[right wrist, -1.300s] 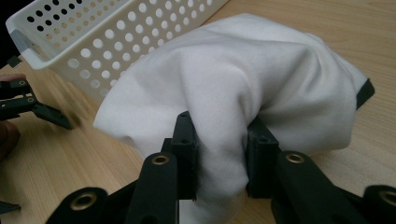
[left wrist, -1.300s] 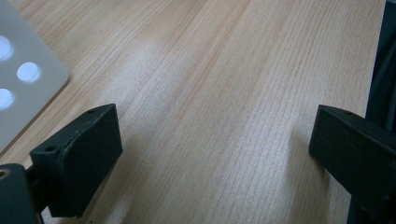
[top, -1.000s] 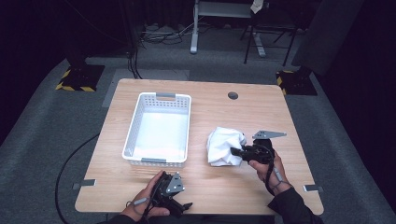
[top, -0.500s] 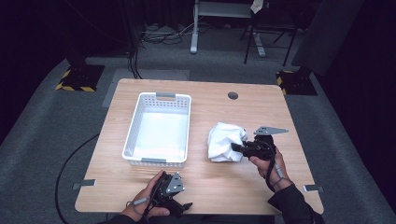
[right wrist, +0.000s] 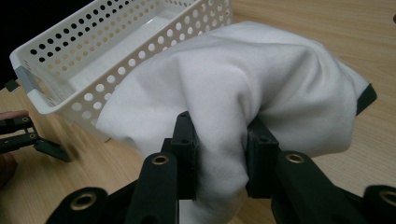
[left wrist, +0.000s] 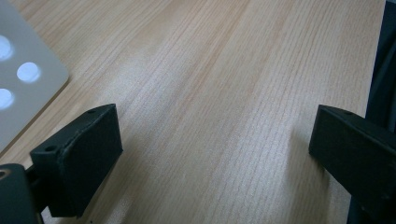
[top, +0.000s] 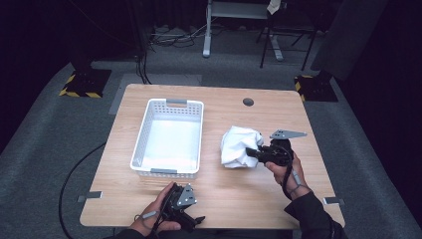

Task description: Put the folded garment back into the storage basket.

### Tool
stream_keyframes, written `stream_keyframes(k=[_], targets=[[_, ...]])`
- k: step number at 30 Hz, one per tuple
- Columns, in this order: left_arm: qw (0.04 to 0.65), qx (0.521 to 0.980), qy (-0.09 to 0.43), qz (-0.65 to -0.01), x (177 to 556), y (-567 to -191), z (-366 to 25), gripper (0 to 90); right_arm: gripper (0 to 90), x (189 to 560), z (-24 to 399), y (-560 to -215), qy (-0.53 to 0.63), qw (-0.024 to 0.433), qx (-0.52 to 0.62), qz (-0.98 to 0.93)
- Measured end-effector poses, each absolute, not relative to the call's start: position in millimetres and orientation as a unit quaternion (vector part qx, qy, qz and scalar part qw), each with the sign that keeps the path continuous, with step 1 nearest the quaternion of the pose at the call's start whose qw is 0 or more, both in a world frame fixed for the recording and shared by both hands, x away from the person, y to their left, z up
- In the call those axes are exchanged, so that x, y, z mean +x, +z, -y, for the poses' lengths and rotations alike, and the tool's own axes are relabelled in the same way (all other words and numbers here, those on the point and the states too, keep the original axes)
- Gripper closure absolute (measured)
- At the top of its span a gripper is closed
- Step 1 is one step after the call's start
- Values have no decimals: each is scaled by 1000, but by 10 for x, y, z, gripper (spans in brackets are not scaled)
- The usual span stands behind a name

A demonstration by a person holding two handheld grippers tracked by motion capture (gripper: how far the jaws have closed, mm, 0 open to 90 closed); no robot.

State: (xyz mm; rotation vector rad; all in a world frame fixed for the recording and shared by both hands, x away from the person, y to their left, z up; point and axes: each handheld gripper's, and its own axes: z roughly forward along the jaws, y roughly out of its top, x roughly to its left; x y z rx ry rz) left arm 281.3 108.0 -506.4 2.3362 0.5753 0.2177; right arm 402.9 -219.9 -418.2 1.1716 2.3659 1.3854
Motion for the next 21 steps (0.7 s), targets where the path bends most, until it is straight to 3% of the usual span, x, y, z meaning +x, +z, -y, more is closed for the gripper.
stream_keyframes(k=[21], targets=[[355,904,84,-223,2812,-5064,-1081,24,709,4131,2123,-3948,470,99,381,-790]])
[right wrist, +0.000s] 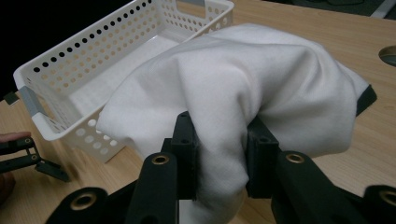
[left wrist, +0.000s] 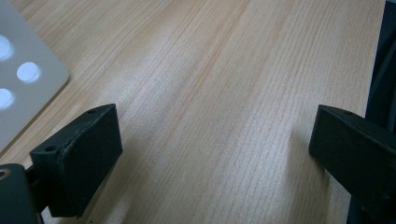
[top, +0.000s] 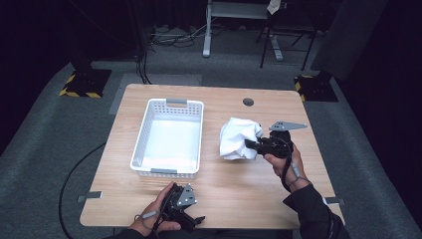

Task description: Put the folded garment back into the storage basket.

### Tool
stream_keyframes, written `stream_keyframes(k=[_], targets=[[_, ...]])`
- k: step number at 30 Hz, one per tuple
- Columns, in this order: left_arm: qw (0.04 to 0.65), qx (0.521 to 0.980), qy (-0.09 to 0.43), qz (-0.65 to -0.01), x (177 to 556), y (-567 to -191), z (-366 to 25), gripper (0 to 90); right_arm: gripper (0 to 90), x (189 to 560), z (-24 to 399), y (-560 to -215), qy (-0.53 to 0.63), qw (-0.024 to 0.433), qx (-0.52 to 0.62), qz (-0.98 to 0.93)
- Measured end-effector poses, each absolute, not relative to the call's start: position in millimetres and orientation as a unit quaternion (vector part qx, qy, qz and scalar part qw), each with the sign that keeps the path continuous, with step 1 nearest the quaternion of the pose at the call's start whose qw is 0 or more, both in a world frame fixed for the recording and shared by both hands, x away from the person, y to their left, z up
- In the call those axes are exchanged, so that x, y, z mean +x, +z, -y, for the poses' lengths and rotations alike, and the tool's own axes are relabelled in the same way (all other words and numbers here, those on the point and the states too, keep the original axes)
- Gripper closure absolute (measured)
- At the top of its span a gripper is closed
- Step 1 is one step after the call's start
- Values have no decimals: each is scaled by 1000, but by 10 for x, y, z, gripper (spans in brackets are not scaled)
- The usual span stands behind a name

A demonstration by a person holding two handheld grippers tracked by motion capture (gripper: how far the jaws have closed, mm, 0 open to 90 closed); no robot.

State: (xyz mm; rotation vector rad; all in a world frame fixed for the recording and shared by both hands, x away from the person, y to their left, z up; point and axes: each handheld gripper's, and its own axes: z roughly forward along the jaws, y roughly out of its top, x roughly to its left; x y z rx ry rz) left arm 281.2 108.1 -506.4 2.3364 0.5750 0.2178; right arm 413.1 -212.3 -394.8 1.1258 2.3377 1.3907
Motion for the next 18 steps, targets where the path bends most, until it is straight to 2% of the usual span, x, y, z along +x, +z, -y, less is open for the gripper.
stream_keyframes(k=[18], targets=[[355,904,84,-223,2812,-5064,-1081,24,708,4205,1905,-3798,480,103,359,-794]])
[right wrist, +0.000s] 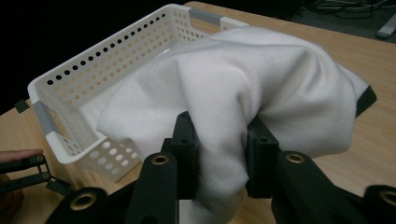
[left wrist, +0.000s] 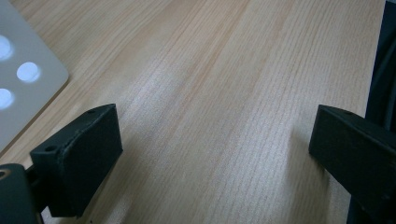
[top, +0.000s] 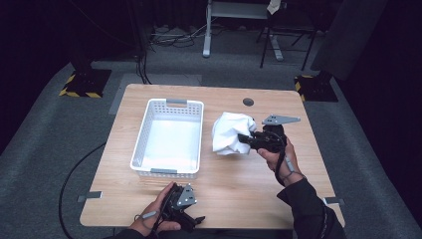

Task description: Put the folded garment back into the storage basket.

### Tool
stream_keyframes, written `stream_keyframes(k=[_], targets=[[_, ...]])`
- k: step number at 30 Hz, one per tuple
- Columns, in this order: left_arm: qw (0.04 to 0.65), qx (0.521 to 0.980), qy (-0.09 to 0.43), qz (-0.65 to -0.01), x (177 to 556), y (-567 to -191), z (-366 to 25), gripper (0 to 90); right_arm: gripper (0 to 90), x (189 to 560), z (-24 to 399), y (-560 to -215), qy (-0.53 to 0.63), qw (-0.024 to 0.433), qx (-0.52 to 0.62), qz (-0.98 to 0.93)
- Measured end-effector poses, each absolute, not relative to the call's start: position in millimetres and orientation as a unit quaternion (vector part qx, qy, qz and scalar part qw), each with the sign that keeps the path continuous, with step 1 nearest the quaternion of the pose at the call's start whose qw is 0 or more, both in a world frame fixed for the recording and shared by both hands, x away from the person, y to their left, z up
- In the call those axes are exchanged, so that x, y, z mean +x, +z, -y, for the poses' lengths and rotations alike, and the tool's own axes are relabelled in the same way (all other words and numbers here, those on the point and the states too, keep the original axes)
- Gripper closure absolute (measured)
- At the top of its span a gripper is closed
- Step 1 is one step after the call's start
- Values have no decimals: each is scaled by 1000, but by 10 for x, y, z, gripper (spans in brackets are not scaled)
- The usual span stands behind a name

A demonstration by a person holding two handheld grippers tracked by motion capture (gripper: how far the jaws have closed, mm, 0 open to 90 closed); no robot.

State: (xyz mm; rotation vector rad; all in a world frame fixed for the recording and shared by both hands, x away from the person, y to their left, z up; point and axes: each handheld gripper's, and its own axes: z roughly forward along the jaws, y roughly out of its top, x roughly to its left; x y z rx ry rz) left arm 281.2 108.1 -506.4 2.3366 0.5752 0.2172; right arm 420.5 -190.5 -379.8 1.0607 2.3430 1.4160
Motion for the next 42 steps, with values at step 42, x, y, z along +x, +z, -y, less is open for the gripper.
stream_keyframes(k=[42], targets=[[355,905,85,-220,2808,-5064,-1085,24,708,4481,1174,-3696,480,90,330,-808]])
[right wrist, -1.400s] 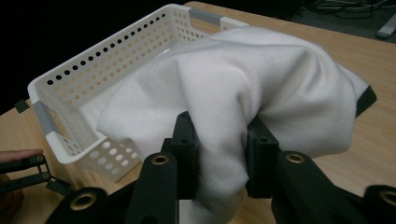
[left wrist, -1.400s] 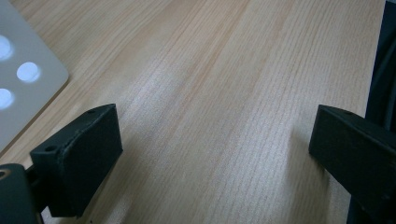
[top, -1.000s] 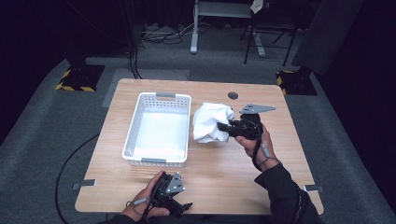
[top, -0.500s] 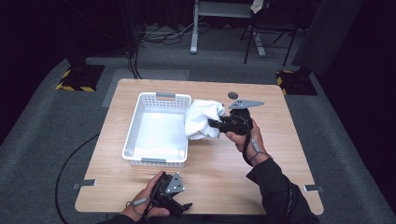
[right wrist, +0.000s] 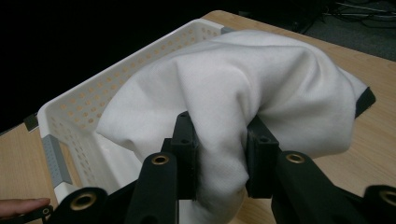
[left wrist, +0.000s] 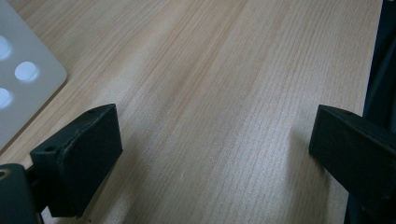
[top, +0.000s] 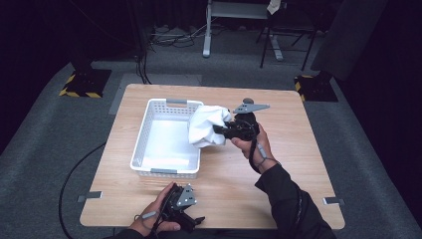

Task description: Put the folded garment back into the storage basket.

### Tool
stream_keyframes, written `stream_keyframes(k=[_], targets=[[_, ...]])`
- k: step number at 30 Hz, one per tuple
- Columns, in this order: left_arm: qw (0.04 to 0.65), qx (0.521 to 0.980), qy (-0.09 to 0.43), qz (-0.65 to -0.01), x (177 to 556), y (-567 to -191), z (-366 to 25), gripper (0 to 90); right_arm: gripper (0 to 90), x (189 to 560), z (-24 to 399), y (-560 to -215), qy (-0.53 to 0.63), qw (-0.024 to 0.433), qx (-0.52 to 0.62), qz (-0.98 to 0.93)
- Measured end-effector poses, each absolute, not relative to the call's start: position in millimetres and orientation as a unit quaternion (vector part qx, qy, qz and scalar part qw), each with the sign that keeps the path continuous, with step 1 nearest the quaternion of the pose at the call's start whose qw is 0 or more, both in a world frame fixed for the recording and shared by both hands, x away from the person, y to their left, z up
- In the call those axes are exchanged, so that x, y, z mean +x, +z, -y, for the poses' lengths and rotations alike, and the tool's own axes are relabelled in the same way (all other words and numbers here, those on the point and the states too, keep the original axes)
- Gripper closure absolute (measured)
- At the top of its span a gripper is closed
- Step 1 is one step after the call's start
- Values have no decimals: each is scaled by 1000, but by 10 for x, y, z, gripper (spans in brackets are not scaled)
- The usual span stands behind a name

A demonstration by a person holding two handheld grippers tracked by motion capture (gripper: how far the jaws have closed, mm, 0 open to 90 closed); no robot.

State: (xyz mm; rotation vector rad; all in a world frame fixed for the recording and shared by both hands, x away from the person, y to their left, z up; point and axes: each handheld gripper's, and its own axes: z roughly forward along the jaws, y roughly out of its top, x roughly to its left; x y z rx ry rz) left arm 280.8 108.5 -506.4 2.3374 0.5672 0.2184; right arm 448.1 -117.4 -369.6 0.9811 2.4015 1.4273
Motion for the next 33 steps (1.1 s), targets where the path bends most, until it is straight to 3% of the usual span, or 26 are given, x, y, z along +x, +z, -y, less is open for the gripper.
stream_keyframes(k=[33], targets=[[355,905,83,-218,2799,-5065,-1089,24,707,4549,523,-3803,463,74,300,-830]])
